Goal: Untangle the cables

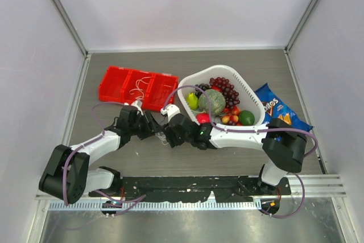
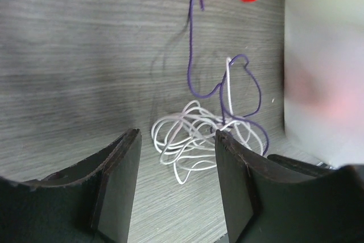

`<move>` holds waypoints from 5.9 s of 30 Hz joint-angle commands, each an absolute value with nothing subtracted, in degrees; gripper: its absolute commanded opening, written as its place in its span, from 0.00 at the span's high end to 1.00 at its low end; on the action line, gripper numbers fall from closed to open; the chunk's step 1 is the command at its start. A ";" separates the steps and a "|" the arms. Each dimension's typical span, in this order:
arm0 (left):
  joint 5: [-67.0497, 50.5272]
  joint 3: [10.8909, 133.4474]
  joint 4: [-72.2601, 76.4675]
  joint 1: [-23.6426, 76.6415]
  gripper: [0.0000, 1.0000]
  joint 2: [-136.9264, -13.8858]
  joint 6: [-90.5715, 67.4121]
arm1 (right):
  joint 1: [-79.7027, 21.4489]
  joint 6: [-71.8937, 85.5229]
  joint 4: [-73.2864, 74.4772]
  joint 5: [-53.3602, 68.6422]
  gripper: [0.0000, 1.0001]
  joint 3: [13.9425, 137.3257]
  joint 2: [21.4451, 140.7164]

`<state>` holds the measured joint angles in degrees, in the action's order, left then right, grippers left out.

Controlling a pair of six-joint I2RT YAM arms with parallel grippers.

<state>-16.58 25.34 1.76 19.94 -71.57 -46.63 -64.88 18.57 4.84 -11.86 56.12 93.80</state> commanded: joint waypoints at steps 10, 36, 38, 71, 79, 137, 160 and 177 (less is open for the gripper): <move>-12.57 22.50 5.63 22.76 0.66 -68.91 -48.78 | -64.69 20.04 -2.20 -14.24 0.52 56.69 98.52; 9.84 51.48 -27.15 24.79 1.00 -29.62 -34.64 | -64.07 21.62 -5.27 -13.89 0.99 51.51 98.79; 10.28 55.00 -27.42 24.79 1.00 -28.48 -32.27 | -64.07 22.15 -5.62 -13.71 0.99 50.98 98.61; -10.02 61.97 -23.72 24.87 1.00 -33.83 -35.40 | -63.99 11.36 -1.67 1.58 0.35 54.66 62.05; -16.78 60.03 -25.59 24.79 1.00 -40.08 -45.16 | -60.56 7.65 -4.30 7.91 0.39 58.98 66.18; -36.91 23.91 53.16 25.57 0.04 -40.78 -79.36 | -44.74 69.78 -80.24 49.83 0.99 34.72 65.30; -40.34 30.32 55.81 34.80 0.51 -51.42 -74.18 | -44.74 75.32 -89.65 48.69 0.99 35.95 70.93; -38.14 30.32 47.72 34.80 0.17 -47.54 -70.84 | -43.42 71.18 -82.61 46.41 0.99 34.37 64.68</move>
<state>-38.17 28.58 47.27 34.50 -45.98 -71.26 -43.70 70.39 -74.94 47.20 34.46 64.27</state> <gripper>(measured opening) 0.831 0.032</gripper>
